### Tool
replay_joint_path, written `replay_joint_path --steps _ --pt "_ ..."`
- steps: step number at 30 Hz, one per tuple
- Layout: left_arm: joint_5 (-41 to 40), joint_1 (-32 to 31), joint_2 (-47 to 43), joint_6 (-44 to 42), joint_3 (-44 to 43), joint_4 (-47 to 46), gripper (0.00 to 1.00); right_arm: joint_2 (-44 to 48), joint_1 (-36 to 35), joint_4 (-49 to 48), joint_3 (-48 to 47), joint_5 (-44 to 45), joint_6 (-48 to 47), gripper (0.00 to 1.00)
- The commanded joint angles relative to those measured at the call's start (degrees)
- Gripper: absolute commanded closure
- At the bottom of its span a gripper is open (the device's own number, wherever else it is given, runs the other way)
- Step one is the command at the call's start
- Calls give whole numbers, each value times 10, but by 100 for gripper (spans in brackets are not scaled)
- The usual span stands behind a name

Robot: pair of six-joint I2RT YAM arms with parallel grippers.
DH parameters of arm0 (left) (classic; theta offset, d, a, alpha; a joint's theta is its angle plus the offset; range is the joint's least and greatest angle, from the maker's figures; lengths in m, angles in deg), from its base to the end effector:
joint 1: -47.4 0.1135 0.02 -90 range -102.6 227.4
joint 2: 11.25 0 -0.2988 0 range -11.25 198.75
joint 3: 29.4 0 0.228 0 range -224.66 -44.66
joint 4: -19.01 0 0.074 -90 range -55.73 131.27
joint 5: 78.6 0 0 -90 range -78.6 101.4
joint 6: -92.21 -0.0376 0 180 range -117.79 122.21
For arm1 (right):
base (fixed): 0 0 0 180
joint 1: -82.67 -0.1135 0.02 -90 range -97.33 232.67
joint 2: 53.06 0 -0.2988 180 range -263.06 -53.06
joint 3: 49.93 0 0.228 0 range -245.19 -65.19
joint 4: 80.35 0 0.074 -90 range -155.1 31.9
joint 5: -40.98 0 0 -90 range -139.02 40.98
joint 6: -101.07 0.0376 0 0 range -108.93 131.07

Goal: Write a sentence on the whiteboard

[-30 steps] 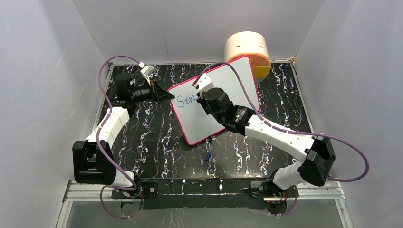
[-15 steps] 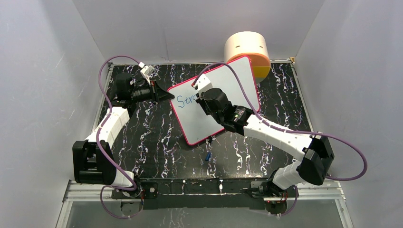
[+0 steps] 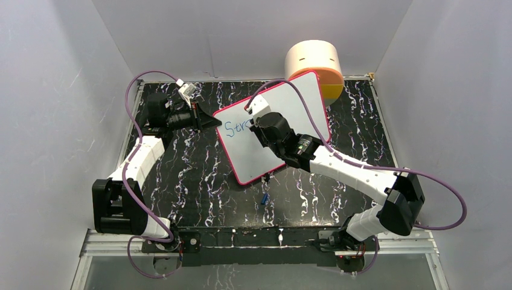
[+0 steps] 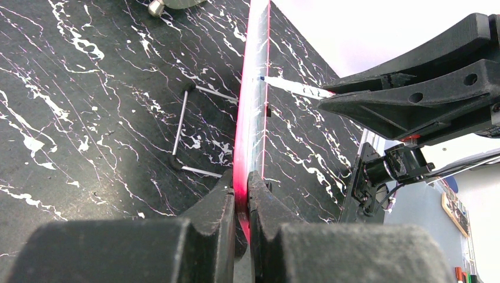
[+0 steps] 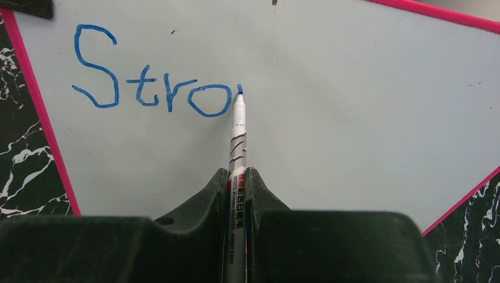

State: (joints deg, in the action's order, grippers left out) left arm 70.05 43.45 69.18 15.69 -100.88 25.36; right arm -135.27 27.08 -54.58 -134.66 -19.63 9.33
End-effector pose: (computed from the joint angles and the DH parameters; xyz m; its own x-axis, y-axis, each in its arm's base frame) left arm 0.2829 -0.0517 0.3480 -0.4559 -0.0901 -0.8855 0.7726 0.4538 -0.4440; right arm 0.1878 0.2415 0.3774 -0.2089 -0.3518 -0.9125 -0.4706 0.8541 -0.2215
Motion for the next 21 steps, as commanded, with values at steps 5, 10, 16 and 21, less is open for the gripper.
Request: replay_joint_path --steps 5,10,16,21 --pt "-17 -19 14 -49 8 45 100 20 3 10 4 -12 13 100" --pt "-18 -19 15 -49 8 45 100 26 4 18 8 -13 13 100" --pt "-19 -19 14 -49 9 45 100 31 3 26 12 -15 27 100" --pt "-17 -19 15 -49 8 45 100 34 4 23 15 -18 30 100"
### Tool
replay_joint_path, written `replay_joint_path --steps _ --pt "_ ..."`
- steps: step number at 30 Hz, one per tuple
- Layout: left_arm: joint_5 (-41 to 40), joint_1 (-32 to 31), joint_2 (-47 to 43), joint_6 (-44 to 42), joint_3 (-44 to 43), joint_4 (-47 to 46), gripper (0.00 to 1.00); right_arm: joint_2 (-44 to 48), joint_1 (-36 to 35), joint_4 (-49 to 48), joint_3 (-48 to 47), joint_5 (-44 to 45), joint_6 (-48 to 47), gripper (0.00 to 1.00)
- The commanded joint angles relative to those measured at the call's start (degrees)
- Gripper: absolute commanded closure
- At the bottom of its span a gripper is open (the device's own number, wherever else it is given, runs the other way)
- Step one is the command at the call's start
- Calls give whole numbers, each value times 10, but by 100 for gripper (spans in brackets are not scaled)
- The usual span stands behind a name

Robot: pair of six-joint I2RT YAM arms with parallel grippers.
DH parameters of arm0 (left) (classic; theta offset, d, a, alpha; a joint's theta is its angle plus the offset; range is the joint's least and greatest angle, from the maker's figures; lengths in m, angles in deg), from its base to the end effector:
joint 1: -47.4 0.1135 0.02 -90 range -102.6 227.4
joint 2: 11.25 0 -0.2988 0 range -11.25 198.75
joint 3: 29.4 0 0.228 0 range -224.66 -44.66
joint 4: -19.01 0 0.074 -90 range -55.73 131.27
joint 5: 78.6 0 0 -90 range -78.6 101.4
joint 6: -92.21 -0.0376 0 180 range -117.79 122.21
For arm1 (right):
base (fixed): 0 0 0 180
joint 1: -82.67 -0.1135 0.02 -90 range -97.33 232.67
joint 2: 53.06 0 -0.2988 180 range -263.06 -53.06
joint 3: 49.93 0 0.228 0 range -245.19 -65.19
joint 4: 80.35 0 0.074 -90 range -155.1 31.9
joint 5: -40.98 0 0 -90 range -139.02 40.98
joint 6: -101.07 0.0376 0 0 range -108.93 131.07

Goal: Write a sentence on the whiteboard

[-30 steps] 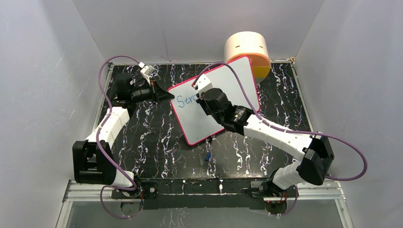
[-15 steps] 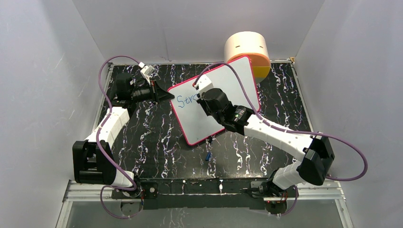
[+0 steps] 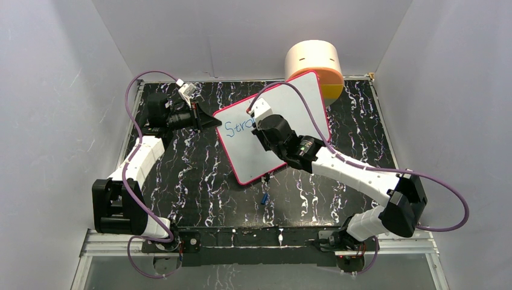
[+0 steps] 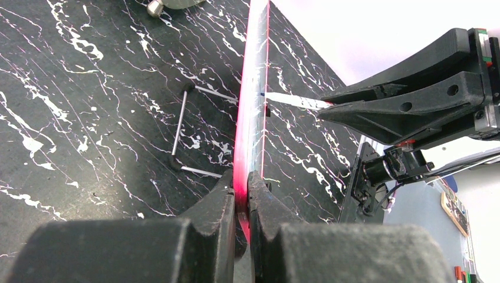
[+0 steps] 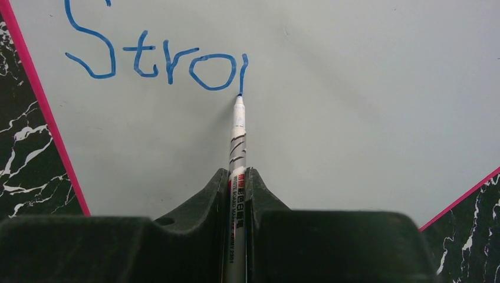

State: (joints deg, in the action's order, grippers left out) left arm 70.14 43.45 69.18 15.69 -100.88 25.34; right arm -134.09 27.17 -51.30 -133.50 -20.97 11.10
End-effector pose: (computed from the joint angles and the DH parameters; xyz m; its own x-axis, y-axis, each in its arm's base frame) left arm 0.2829 -0.0517 0.3480 -0.4558 -0.0898 -0.8856 0.7735 0.4524 -0.4439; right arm 0.1829 0.2348 0.3709 -0.2531 -0.3674 -0.8950 -0.4888 0.8469 -0.2094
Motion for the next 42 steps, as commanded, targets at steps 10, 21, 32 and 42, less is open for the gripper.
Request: replay_joint_path --steps 10,21,32,42 --pt "-18 -19 16 -49 8 45 100 21 3 -52 6 0 2 100" --pt "-18 -22 16 -49 9 45 100 13 2 -74 2 16 1 100" --pt "-19 -24 17 -49 9 45 100 7 6 -82 -2 26 -20 100" --pt "-20 -26 17 -51 9 47 100 1 13 -85 -2 27 -22 100"
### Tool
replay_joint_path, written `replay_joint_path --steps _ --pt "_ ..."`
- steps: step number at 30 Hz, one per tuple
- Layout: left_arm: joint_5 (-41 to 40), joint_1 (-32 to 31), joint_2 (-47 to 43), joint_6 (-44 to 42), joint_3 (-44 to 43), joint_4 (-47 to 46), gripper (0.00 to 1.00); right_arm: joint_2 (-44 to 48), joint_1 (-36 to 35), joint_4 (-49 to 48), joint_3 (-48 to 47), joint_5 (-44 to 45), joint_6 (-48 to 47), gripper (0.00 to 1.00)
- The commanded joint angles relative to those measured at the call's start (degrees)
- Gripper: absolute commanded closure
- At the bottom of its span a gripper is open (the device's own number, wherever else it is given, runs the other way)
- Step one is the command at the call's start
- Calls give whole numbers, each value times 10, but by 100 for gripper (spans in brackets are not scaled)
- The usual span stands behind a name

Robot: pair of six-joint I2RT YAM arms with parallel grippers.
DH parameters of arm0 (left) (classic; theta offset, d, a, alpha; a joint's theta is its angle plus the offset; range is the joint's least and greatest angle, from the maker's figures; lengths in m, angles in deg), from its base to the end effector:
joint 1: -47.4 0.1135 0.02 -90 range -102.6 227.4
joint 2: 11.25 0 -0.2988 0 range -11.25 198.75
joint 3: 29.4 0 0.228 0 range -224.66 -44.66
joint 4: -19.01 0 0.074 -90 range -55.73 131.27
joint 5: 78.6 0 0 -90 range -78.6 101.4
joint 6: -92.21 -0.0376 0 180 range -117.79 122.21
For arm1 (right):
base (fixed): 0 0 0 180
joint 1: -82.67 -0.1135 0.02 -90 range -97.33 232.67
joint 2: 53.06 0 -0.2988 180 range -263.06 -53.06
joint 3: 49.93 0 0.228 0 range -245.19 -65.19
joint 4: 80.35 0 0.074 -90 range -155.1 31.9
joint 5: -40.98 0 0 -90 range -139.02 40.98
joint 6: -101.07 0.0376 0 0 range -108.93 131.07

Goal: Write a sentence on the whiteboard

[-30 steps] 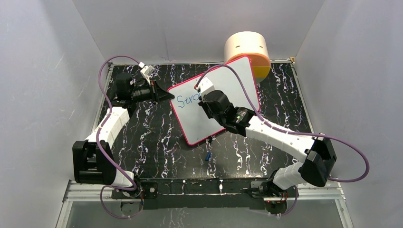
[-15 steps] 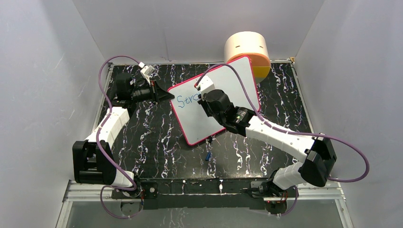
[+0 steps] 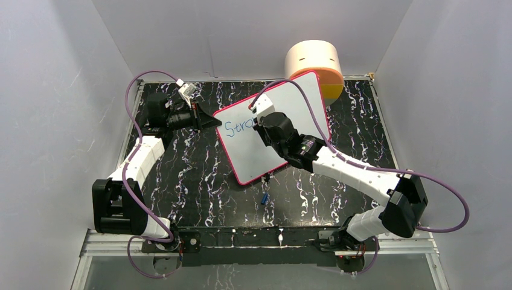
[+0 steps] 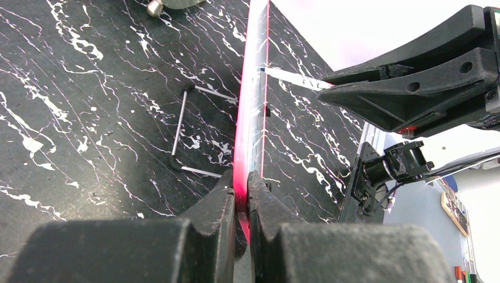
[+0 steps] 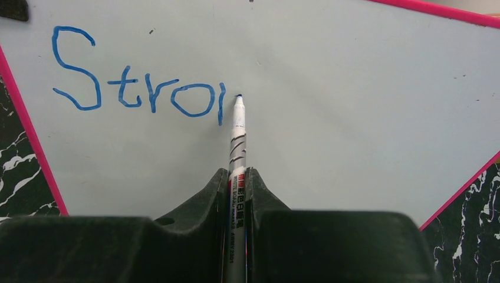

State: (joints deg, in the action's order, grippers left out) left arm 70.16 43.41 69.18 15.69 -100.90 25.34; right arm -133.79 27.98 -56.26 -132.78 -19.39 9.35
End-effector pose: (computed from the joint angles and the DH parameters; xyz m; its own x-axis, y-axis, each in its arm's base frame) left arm 0.2828 -0.0520 0.3481 -0.4556 -0.0894 -0.8857 0.7741 0.4516 -0.4437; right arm 0.1878 0.2330 0.3769 -0.2028 -0.3315 -0.9214 -0.4506 0.8670 -0.2127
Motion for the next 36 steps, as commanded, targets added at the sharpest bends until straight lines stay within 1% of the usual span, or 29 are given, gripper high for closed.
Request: replay_joint_path --steps 1,17,25,36 --pt "-21 -25 17 -51 9 47 100 -2 6 -35 -9 11 -5 100" --pt "-21 -25 18 -52 7 48 100 -3 6 -21 -14 -36 -6 100" --pt "-21 -25 18 -52 7 48 100 -10 7 -15 -19 -32 -11 100" --pt "-22 -25 16 -53 8 49 100 -14 12 -18 -16 5 -8 100"
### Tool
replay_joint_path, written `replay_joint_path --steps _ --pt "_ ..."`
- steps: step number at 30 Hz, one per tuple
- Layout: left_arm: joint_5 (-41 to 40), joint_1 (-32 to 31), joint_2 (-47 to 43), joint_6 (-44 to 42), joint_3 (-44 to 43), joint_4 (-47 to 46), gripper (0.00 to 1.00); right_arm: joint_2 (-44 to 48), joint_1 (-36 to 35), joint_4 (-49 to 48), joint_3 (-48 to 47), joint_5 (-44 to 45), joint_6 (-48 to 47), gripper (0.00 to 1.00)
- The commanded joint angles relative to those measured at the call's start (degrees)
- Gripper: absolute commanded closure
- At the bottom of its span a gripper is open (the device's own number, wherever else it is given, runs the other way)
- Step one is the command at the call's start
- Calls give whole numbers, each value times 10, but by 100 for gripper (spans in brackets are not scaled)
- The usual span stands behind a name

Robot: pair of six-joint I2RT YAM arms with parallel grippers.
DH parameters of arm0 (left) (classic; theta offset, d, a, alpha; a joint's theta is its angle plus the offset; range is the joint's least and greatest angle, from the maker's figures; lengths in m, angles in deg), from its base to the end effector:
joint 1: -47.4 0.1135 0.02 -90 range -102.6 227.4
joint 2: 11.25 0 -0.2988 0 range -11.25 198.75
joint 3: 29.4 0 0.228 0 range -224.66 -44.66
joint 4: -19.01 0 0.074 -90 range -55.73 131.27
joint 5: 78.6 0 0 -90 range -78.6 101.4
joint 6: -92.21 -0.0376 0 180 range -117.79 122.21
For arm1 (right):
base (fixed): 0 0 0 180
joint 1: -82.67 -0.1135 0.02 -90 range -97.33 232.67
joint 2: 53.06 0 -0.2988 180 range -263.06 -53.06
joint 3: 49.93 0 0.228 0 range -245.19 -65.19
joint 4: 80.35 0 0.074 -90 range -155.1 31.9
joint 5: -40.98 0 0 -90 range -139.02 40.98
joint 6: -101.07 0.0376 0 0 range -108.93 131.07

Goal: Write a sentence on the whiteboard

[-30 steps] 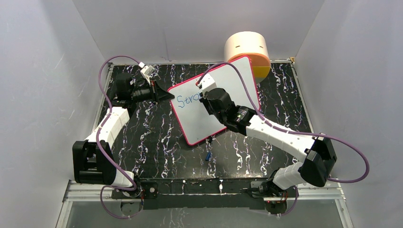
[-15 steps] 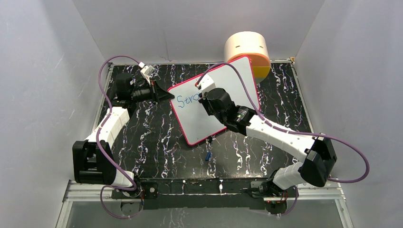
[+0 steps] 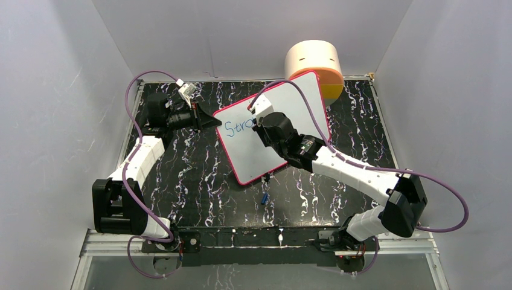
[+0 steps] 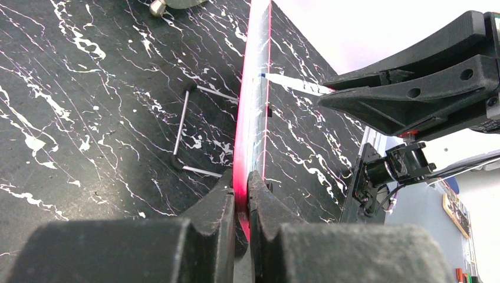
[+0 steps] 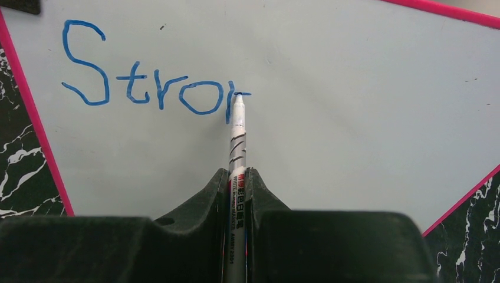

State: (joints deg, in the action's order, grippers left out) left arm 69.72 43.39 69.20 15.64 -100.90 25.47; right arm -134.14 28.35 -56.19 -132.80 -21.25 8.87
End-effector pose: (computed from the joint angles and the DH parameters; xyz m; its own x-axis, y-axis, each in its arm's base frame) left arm 0.2831 -0.0519 0.3478 -0.4564 -0.0903 -0.8852 0.7702 0.4581 -0.4439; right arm 0.1896 0.2341 0.3750 -0.2039 -0.3422 -0.9173 -0.4756 0.8536 -0.2127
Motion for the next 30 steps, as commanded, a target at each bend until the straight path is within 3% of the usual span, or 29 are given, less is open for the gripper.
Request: replay_joint_path --steps 1,30 --pt "-17 -25 16 -53 8 48 100 -10 9 -19 -16 24 -2 100" --pt "-20 -25 17 -53 7 49 100 6 17 40 -4 -14 29 100"
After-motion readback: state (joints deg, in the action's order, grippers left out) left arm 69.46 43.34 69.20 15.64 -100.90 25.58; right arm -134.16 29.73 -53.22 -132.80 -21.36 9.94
